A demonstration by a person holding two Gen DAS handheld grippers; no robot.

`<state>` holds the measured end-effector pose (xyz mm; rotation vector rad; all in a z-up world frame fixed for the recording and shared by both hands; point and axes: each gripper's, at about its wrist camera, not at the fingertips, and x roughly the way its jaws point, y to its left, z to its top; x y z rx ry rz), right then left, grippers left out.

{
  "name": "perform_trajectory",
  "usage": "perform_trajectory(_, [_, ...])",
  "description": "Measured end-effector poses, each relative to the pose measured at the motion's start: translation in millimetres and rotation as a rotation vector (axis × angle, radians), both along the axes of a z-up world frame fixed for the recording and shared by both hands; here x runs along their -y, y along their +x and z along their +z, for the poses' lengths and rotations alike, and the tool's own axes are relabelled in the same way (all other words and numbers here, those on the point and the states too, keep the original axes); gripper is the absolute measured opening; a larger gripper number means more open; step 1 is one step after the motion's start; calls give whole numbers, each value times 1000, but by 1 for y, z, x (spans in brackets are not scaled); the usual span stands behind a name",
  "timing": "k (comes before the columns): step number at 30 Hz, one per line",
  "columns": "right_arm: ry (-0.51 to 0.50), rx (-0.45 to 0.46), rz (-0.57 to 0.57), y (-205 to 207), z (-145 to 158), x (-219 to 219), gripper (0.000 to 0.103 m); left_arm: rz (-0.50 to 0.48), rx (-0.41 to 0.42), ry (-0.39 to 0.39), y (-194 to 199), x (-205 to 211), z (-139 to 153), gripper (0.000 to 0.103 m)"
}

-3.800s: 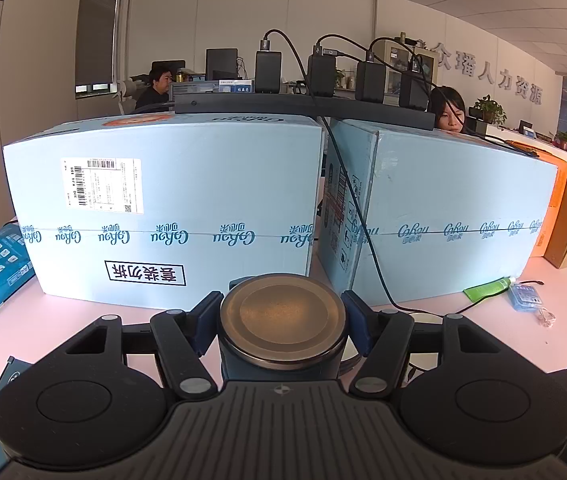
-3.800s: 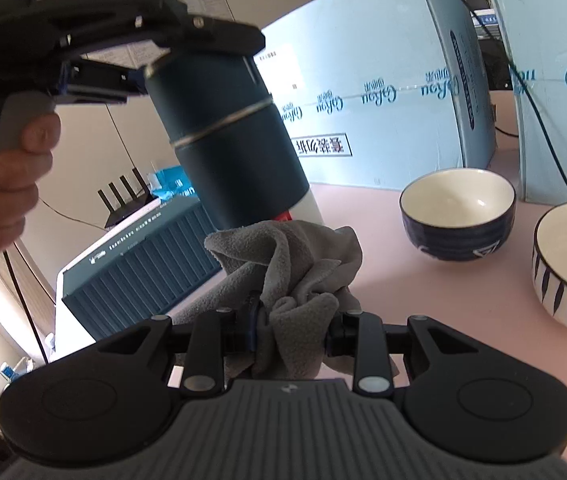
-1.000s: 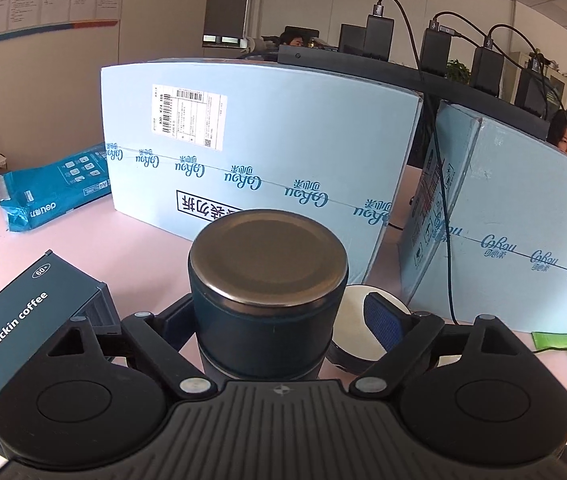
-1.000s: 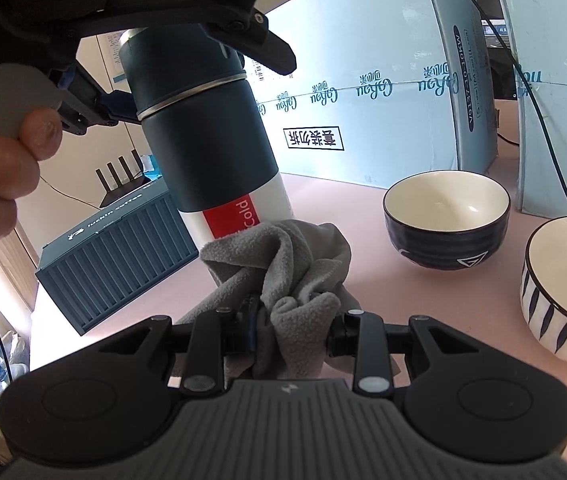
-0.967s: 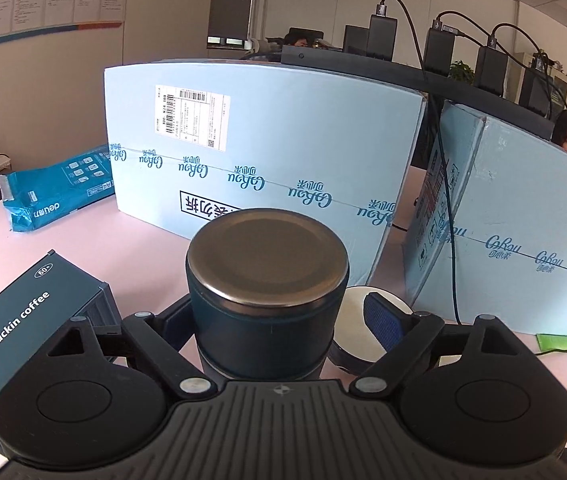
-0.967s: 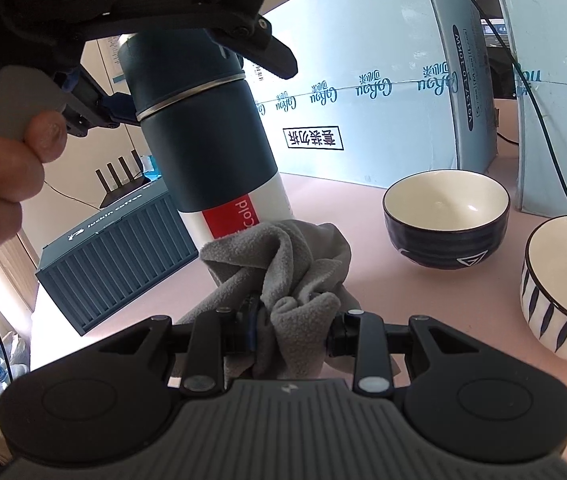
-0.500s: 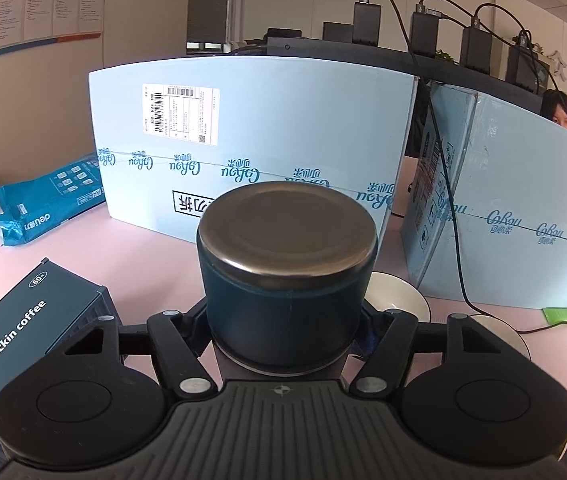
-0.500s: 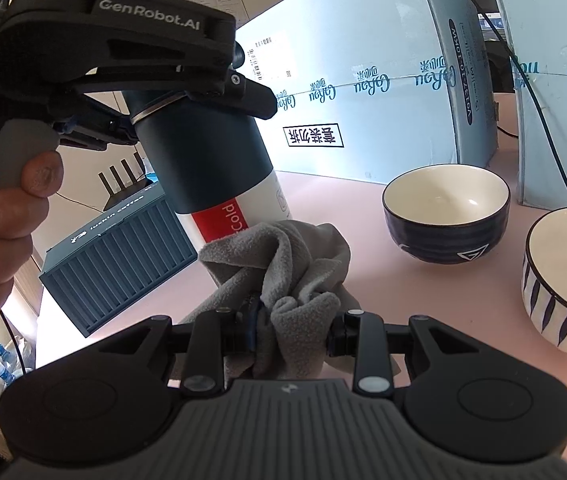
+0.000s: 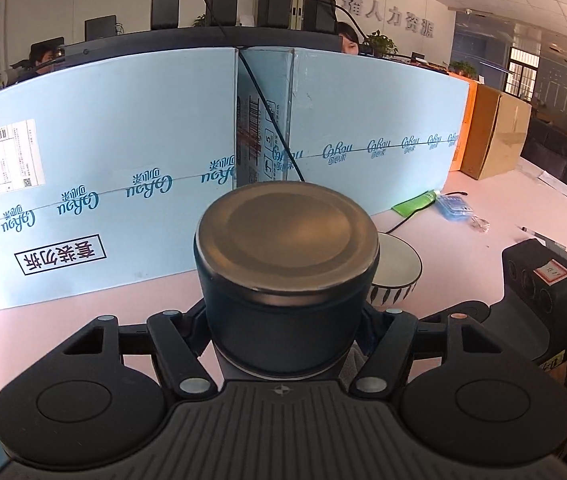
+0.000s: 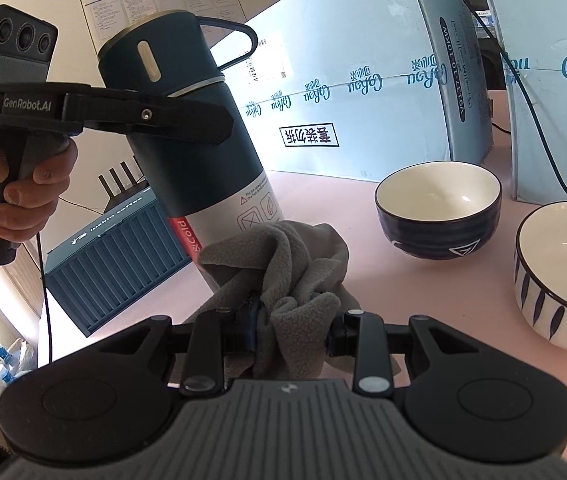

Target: Clean container

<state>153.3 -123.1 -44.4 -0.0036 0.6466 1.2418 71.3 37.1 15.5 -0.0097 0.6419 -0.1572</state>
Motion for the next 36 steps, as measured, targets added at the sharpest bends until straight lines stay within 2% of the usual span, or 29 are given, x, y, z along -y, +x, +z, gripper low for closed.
perform_trajectory(5, [-2,-1,-7,1,-1,1,34,47,25,10,-3,12,-1,64])
perform_trajectory(9, [-2,-1,-9,2,-2,1,34,131,87,-31,-10,16,4,78])
perform_trajectory(13, [-3,2,-7,2,-1,0,34,193,152,-46,-18,21,12,83])
perform_trajectory(17, [2,2,-8,2,-1,1,34,246,222,-58,-25,25,19,84])
perform_trajectory(20, [11,8,-6,2,2,1,34,284,255,-92,-29,25,21,83])
perform_trajectory(22, [18,11,-7,2,5,2,34,305,264,-101,-29,23,21,69])
perform_trajectory(24, [31,13,-9,4,9,4,34,316,260,-103,-29,20,21,62])
perform_trajectory(28, [64,21,-17,6,19,7,34,317,253,-107,-29,18,22,62])
perform_trajectory(36, [172,108,-37,7,54,16,34,323,239,-78,-27,23,22,61])
